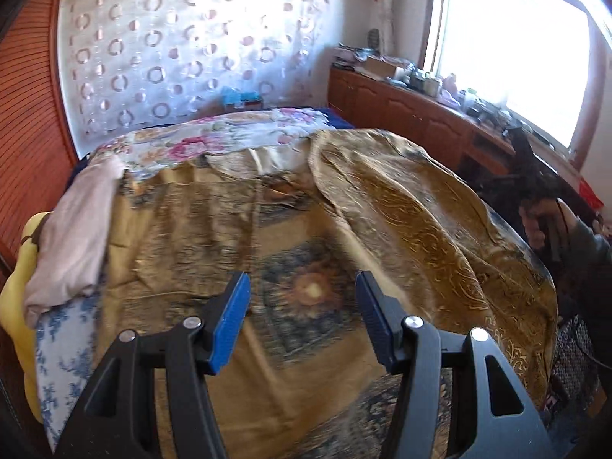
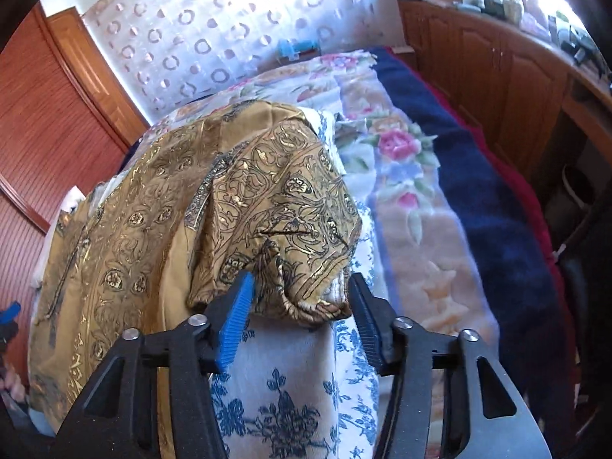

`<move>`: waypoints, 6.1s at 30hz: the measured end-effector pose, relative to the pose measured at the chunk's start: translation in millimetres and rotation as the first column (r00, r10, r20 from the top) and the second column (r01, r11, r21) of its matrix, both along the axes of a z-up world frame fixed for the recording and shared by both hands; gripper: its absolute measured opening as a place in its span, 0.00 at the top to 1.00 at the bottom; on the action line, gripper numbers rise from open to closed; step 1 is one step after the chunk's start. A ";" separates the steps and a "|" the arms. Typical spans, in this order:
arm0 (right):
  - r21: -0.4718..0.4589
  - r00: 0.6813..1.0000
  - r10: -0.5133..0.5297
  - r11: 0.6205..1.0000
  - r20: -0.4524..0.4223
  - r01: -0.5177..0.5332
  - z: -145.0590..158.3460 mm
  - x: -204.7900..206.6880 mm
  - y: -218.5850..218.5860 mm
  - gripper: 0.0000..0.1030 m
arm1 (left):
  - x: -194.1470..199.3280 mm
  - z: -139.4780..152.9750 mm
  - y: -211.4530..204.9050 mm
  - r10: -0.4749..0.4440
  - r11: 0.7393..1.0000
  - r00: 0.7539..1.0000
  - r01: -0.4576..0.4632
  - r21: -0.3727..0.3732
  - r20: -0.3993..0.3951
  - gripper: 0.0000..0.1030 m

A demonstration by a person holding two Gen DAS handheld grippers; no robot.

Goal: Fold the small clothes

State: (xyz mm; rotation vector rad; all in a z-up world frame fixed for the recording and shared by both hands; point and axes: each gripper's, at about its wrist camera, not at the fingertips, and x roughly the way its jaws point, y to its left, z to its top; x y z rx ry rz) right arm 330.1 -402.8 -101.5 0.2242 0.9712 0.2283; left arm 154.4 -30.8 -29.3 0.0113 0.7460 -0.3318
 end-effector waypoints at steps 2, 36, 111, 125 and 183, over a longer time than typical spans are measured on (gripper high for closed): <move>0.018 1.000 0.004 1.000 -0.008 -0.004 -1.3 1.6 -2.2 0.64 | -1.0 -2.9 -6.4 -0.010 1.000 1.000 0.010 0.008 -0.005 0.44; -0.253 0.900 0.333 0.930 0.282 -0.265 92.6 -40.0 149.5 0.55 | -31.4 11.8 0.7 0.037 0.998 0.998 -0.035 -0.047 0.059 0.44; -0.307 0.918 0.389 0.885 0.075 -0.350 -9.3 100.4 201.8 0.24 | 145.0 -20.7 133.4 0.263 0.964 0.964 -0.260 0.049 -0.044 0.44; -0.309 0.925 0.374 0.890 0.068 -0.337 -9.7 102.2 199.8 0.16 | 195.9 -40.4 150.3 0.268 0.963 0.955 -0.265 0.041 -0.126 0.64; -0.307 0.963 0.271 0.917 0.010 -0.255 -1.5 172.0 141.3 0.47 | 149.9 -36.0 95.0 0.126 0.992 0.991 -0.127 -0.014 -0.031 0.99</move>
